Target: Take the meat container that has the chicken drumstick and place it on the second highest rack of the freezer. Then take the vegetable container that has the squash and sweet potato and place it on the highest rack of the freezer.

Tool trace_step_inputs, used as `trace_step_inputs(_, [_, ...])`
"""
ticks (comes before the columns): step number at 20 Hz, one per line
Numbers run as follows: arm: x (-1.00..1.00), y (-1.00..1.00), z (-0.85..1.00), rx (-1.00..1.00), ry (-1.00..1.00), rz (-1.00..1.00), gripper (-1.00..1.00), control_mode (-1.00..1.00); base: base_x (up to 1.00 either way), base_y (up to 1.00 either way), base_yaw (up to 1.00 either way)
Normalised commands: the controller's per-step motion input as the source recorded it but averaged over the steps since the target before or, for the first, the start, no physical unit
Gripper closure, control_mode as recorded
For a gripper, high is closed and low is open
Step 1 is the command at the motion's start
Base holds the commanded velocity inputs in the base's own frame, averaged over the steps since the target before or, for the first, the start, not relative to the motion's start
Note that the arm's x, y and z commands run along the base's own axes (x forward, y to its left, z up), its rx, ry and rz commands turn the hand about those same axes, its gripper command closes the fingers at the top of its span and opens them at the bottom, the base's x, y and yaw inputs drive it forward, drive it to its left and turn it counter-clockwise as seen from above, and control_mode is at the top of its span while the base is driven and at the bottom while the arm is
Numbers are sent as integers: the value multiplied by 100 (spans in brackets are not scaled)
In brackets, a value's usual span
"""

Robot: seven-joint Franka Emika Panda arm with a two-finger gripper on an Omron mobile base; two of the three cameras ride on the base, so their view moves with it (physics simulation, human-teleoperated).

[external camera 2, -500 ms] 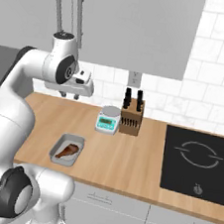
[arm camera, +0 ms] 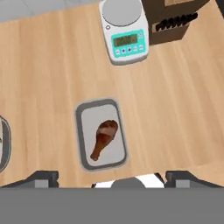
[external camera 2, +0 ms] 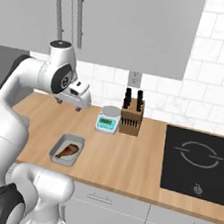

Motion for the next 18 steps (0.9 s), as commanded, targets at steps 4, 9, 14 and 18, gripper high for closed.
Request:
trace_step_inputs(4, [22, 0, -34, 12, 0, -43, -100, -100, 0, 0, 0])
trace_step_inputs(9, [18, 0, -39, 12, 1, -40, -100, -100, 0, 0, 0])
trace_step_inputs(14, [4, -1, -42, 4, 9, -28, -100, -100, 0, 0, 0])
trace_step_inputs(18, [-3, -2, -49, 5, 15, -18, -100, -100, 0, 0, 0])
